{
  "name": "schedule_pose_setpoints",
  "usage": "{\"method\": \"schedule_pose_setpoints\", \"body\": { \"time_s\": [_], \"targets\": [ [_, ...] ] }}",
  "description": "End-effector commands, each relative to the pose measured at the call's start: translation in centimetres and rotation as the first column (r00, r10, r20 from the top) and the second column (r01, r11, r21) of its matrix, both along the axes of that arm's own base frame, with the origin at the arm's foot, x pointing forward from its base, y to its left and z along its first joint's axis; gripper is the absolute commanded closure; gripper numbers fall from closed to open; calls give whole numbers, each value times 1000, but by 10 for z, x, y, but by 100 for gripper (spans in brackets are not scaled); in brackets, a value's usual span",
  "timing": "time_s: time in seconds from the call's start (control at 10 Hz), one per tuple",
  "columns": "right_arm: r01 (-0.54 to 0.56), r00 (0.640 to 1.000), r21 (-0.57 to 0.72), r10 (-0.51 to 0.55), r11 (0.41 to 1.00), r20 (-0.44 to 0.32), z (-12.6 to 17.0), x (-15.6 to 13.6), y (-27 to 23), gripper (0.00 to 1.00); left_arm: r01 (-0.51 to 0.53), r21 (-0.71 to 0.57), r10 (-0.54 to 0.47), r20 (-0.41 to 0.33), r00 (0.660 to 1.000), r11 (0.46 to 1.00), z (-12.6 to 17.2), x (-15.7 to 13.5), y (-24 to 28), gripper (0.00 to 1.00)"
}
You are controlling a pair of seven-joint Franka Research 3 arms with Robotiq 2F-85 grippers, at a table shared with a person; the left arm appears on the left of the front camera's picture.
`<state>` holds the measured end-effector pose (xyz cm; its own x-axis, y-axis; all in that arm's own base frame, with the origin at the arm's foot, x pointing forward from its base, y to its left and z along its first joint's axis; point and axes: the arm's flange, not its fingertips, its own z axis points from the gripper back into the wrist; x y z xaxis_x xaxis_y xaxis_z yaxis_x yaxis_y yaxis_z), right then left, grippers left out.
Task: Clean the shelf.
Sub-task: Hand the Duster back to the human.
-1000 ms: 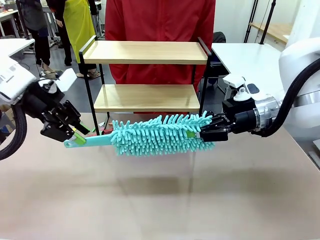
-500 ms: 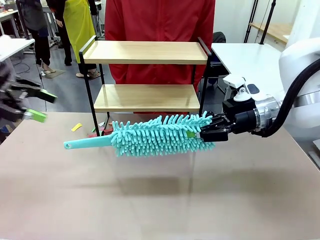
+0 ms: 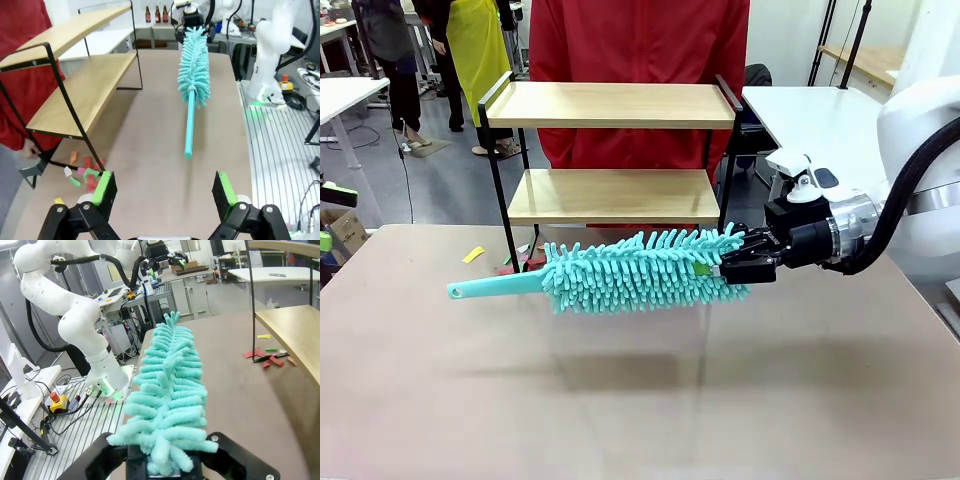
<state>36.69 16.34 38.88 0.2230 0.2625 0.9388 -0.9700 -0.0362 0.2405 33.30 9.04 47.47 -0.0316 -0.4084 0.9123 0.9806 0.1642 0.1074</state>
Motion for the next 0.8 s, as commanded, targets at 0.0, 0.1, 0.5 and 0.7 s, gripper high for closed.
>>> {"method": "schedule_pose_setpoints", "body": {
  "time_s": [0.0,0.1,0.5,0.7],
  "targets": [
    [0,1000,0,0,1000,0,0,0,0,84,-6,17,6,13,1000,1000,9,4,-11,0],
    [9,1000,100,-10,995,8,26,0,-9,84,-6,17,6,13,1000,1000,9,4,-11,0],
    [178,969,403,-232,898,88,118,-23,-68,84,-6,17,6,13,1000,1000,9,4,-11,0],
    [373,879,502,-470,781,77,147,-27,-108,84,-6,17,6,13,1000,1000,9,4,-11,0]
  ]
}}
